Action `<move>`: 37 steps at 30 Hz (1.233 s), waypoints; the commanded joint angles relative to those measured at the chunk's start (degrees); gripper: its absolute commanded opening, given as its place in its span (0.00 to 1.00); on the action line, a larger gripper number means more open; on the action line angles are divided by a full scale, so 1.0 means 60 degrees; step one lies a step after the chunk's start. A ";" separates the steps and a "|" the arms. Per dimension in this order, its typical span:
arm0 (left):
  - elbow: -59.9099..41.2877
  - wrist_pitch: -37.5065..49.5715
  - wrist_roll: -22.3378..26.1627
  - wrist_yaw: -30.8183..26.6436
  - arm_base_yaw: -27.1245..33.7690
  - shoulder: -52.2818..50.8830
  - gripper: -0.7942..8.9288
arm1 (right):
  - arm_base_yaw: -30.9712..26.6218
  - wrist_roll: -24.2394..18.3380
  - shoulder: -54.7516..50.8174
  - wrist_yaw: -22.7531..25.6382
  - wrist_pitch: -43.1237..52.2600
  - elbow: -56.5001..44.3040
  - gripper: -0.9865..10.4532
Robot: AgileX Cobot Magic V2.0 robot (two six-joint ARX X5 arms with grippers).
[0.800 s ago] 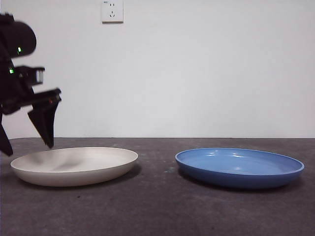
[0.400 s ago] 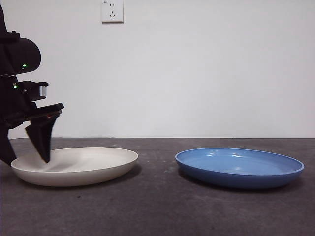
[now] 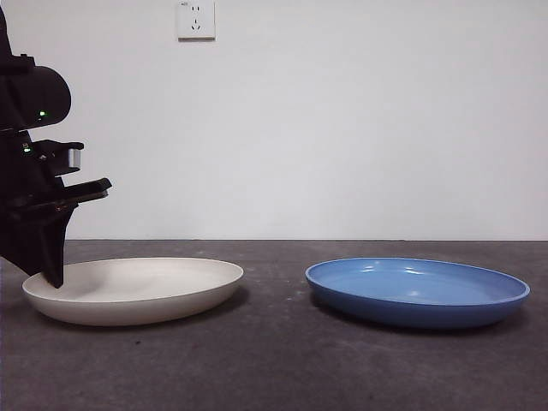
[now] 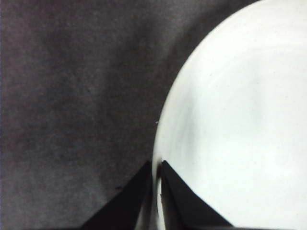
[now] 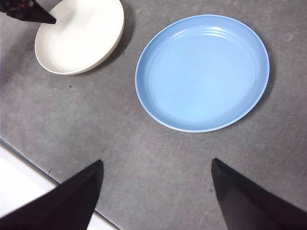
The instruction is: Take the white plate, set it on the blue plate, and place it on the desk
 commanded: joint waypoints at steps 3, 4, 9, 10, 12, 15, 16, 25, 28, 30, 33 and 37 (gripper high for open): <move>0.0437 0.0004 -0.0197 -0.0051 0.0011 -0.0270 0.09 | 0.0036 0.0073 0.0040 -0.0022 0.0084 0.0142 0.40; 0.0517 -0.0007 -0.0222 -0.0051 0.0011 -0.0426 0.09 | 0.0036 0.0076 0.0040 -0.0022 0.0084 0.0142 0.40; 0.1122 -0.0568 -0.0240 0.0255 -0.0073 -0.1209 0.09 | 0.0036 0.0076 0.0036 -0.0022 0.0084 0.0142 0.40; 0.1260 -0.0696 -0.0240 0.0368 -0.0131 -0.1384 0.09 | 0.0036 0.0080 0.0036 -0.0022 0.0084 0.0142 0.40; 0.1523 -0.0882 -0.0251 0.0503 -0.0302 -0.1665 0.09 | 0.0036 0.0113 0.0036 -0.0022 0.0087 0.0142 0.40; 0.1840 -0.0896 -0.0499 0.0528 -0.0754 -0.1960 0.09 | 0.0036 0.0171 0.0036 -0.0022 0.0091 0.0153 0.40; 0.1953 -0.0889 -0.0499 0.0532 -0.0969 -0.1985 0.09 | 0.0036 0.0222 0.0036 -0.0022 0.0106 0.0160 0.40; 0.2302 0.0124 -0.1147 0.0525 -0.3082 -0.1515 0.09 | 0.0029 0.0594 0.0018 0.0211 0.0073 0.0907 0.40; 0.2368 0.0484 -0.1392 0.0521 -0.3566 -0.1005 0.09 | 0.0029 0.0608 0.0018 0.0306 -0.0120 0.1377 0.40; 0.2506 0.0641 -0.1501 0.0521 -0.3843 -0.0583 0.09 | 0.0029 0.0608 0.0018 0.0306 -0.0237 0.1647 0.40; 0.2994 0.0681 -0.1548 0.0514 -0.4211 0.0193 0.09 | 0.0029 0.0608 0.0004 0.0306 -0.0412 0.1982 0.40; 0.3978 0.0641 -0.1668 0.0495 -0.4608 0.1351 0.09 | 0.0029 0.0612 -0.0131 0.0306 -0.0532 0.2149 0.40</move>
